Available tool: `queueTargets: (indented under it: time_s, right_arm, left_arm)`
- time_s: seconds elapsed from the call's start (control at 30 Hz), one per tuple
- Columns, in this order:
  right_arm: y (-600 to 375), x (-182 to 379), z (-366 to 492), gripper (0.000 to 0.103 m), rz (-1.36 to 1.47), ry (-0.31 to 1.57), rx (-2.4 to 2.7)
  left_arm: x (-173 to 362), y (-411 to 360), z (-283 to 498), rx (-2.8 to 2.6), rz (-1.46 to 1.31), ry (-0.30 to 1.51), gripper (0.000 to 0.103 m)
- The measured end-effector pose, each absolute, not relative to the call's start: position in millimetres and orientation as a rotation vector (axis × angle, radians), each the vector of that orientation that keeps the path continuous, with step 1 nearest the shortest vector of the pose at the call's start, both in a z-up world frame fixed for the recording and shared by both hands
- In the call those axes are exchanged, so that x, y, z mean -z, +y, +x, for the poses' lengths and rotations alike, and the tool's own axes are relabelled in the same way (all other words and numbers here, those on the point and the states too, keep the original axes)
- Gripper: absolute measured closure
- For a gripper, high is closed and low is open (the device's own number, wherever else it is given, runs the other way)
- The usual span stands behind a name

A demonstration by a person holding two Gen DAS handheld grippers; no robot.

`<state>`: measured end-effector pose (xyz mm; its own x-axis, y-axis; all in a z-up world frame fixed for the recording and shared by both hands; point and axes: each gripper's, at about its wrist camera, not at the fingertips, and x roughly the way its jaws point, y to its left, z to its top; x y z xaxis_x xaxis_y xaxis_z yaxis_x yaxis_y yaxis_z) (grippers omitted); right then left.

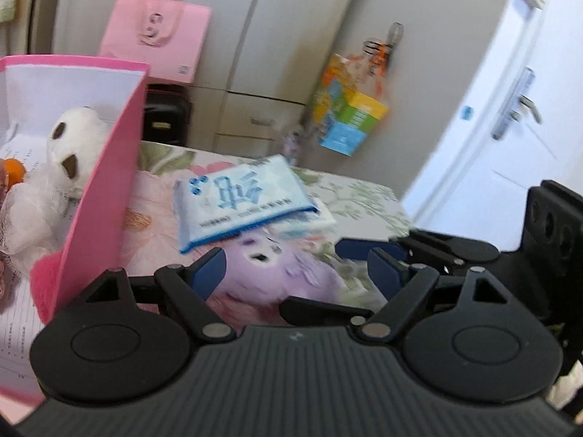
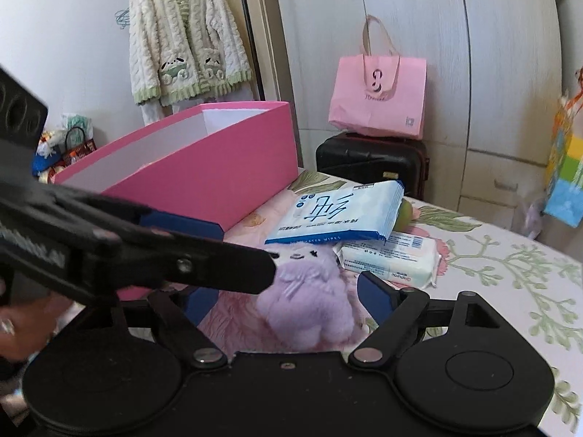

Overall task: Organize soft objects
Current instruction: 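Move both open grippers from the box toward the lilac plush, then grasp the lilac plush with the left gripper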

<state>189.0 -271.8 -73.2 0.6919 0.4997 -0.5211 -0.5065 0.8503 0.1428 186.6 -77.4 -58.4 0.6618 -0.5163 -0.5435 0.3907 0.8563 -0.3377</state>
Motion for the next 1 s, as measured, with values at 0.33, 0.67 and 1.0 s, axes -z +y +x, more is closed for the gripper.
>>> queueTargets:
  time_s: [0.33,0.67,1.0]
  right_arm:
    - [-268,101,214,0.016,0.032,0.713,-0.602]
    - [-265,105,201,0.025,0.026,0.671,-0.540]
    - [-255,106,190,0.041,-0.044,0.648,-0.449]
  left_arm:
    - [82,-84,195,0.423,-0.170,0.724,0.021]
    - [94,-83,194,0.401,-0.226,0.753,0.022]
    - [94,-87,189,0.408,-0.184,0.753,0.022]
